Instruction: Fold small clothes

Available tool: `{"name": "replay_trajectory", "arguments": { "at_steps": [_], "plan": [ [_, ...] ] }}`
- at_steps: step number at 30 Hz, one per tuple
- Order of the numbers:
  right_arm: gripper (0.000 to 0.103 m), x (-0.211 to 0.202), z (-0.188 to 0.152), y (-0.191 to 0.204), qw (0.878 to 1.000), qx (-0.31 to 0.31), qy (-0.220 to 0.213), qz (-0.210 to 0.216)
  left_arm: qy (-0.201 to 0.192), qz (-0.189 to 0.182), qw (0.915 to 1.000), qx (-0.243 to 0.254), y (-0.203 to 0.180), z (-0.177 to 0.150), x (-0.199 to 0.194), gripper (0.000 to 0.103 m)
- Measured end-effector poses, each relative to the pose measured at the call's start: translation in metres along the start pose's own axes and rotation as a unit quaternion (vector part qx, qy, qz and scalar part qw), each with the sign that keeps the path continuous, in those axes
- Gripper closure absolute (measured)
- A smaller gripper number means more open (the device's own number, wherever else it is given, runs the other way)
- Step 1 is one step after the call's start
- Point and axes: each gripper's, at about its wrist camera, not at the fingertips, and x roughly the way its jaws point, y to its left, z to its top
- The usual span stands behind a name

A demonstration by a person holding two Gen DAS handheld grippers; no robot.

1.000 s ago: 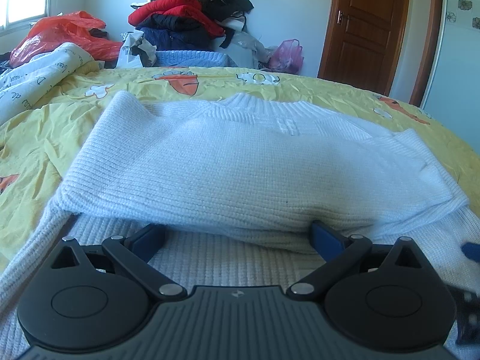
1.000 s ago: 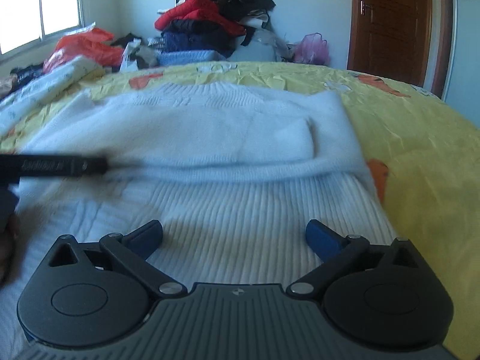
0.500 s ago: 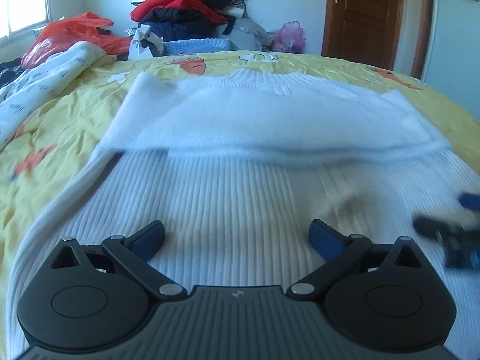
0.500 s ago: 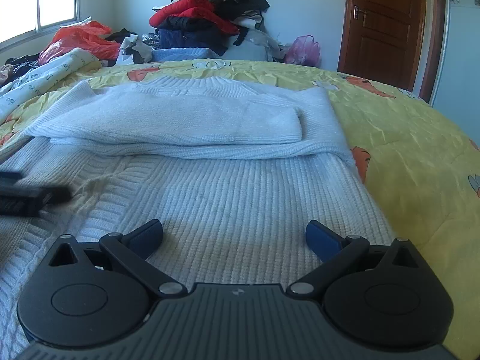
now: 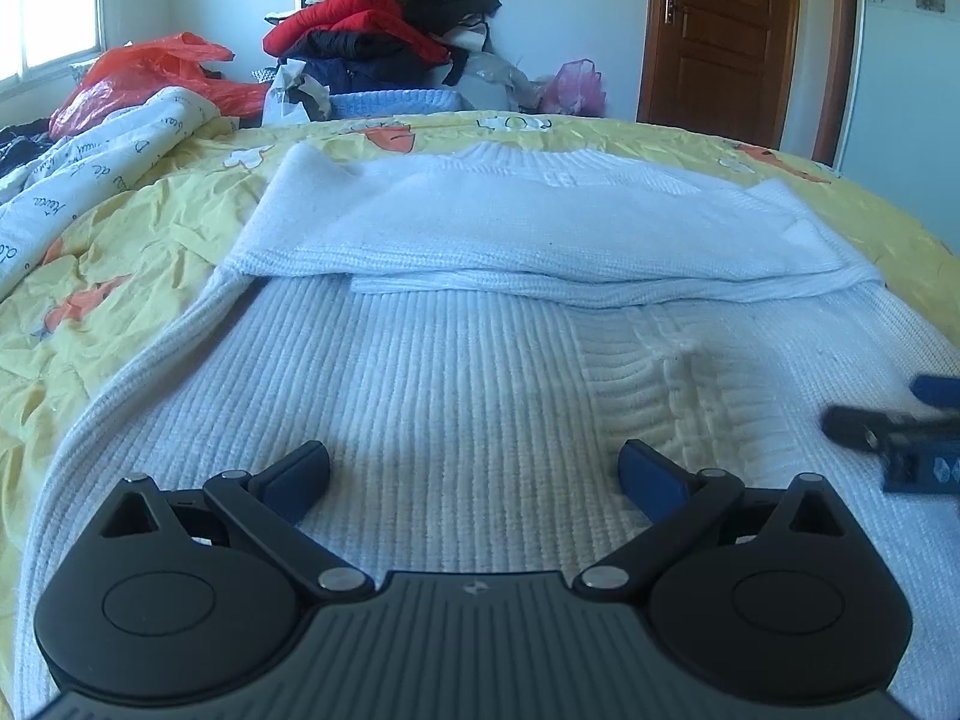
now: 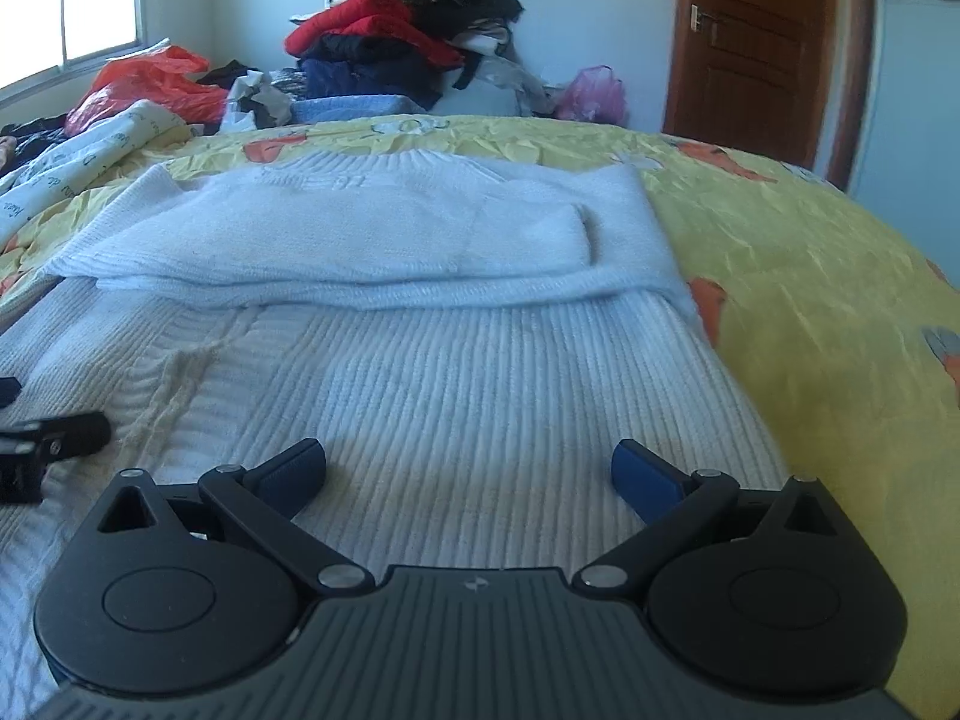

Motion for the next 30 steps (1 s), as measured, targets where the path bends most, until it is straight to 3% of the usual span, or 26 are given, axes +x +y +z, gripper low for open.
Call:
{"name": "replay_trajectory", "arguments": {
  "at_steps": [30],
  "plan": [
    [0.002, -0.025, -0.020, 0.007, 1.000, 0.004, -0.002, -0.001, -0.001, 0.000, 1.0000, -0.002, -0.001, 0.000, -0.001, 0.000]
  ]
}}
